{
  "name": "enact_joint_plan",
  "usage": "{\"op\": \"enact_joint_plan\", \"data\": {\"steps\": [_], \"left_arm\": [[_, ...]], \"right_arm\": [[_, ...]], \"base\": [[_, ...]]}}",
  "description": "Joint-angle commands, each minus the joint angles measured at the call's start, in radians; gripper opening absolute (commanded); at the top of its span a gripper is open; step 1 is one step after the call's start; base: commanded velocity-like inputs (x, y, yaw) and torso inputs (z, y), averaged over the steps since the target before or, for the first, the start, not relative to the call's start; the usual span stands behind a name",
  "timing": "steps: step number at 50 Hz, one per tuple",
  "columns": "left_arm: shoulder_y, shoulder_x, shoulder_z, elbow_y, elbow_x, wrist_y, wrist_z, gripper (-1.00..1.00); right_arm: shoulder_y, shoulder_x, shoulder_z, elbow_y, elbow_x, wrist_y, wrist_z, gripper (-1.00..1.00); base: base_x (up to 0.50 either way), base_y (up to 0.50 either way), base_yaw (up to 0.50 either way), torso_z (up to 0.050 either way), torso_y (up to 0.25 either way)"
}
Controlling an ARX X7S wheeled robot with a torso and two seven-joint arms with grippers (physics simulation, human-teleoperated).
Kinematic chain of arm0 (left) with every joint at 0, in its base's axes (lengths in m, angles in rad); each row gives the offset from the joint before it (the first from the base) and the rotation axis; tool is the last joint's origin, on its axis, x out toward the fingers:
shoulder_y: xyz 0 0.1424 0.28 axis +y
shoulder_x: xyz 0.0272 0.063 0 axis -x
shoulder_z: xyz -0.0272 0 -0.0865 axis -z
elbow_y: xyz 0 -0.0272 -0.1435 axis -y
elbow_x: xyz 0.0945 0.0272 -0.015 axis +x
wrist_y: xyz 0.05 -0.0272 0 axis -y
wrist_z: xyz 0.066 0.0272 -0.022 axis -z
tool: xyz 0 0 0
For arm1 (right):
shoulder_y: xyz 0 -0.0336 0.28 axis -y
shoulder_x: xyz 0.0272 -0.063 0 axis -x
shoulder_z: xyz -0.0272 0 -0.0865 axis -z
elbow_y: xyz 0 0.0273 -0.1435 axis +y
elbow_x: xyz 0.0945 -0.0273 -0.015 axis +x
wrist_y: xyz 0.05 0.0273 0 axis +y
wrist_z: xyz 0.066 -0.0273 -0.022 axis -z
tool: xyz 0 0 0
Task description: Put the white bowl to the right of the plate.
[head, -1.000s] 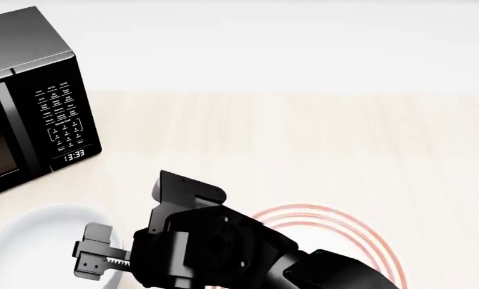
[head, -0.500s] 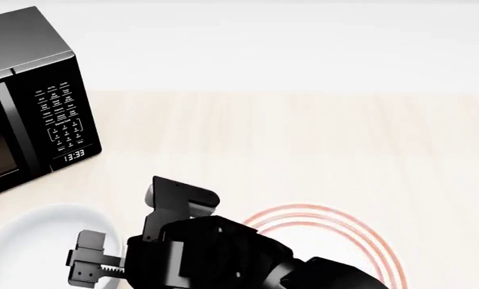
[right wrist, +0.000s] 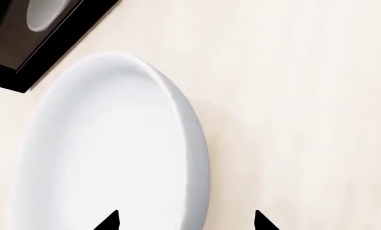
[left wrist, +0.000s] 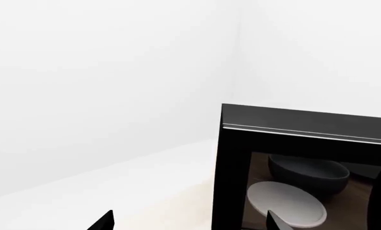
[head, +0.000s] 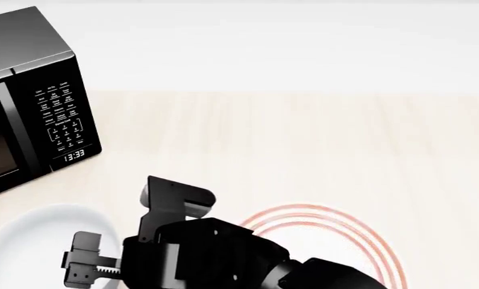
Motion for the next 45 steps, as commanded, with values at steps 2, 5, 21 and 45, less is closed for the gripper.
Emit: {"op": "enact_joint_plan", "data": {"steps": [2, 5, 21, 45], "left_arm": [[0.007, -0.001, -0.003, 0.007, -0.006, 0.003, -0.004, 1.00], [0.008, -0.002, -0.001, 0.008, -0.006, 0.004, -0.004, 1.00], [0.020, -0.003, -0.009, 0.021, -0.019, 0.009, -0.007, 1.00], [0.023, -0.008, 0.000, 0.020, -0.025, 0.013, -0.010, 1.00]], "right_arm": [[-0.002, 0.000, 0.000, 0.004, -0.002, -0.016, 0.034, 1.00], [-0.001, 0.000, 0.000, 0.004, -0.002, -0.017, 0.035, 1.00], [-0.015, 0.000, 0.001, -0.003, -0.030, -0.011, 0.059, -1.00], [0.192, 0.000, 0.004, -0.101, 0.062, -0.029, 0.307, -1.00]], "base": [[0.00, 0.00, 0.00, 0.000, 0.000], [0.00, 0.00, 0.00, 0.000, 0.000], [0.00, 0.00, 0.00, 0.000, 0.000], [0.00, 0.00, 0.00, 0.000, 0.000]]}}
